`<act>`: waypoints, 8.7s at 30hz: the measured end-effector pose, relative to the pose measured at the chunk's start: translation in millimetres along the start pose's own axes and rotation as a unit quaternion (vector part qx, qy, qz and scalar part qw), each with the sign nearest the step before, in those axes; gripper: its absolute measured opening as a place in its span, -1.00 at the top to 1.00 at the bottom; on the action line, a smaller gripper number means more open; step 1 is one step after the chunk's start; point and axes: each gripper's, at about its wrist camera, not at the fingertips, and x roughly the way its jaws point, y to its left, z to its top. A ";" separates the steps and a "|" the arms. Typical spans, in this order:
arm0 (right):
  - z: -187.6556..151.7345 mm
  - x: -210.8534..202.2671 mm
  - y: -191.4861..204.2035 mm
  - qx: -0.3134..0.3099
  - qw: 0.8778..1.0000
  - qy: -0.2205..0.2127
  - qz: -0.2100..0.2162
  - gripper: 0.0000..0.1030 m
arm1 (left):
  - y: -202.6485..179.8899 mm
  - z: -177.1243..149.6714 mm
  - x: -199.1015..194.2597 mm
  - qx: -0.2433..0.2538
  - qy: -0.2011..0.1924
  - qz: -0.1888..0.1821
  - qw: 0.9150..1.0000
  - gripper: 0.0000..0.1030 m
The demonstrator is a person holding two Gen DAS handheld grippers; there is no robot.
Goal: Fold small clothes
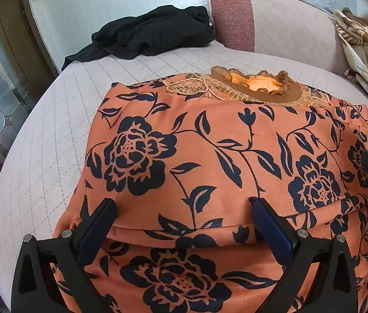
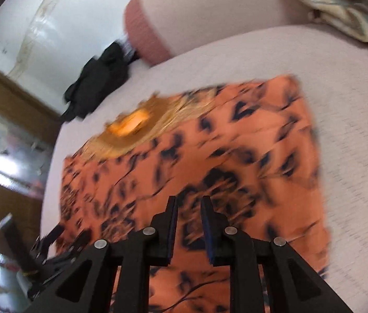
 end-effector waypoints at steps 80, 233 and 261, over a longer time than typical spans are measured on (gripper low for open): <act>-30.5 -1.5 16.3 -0.033 0.998 0.011 -0.043 0.57 | 7.1 -12.9 -16.2 0.000 0.000 0.018 1.000 -1.00; 47.8 -47.3 -150.4 0.282 0.917 -0.192 0.208 -0.62 | 198.4 58.4 23.2 -0.369 -0.115 -0.234 0.892 0.42; 86.7 12.9 -20.7 0.041 0.979 -0.125 -0.158 0.15 | 92.2 -18.1 -22.5 -0.245 0.015 -0.066 0.967 -0.43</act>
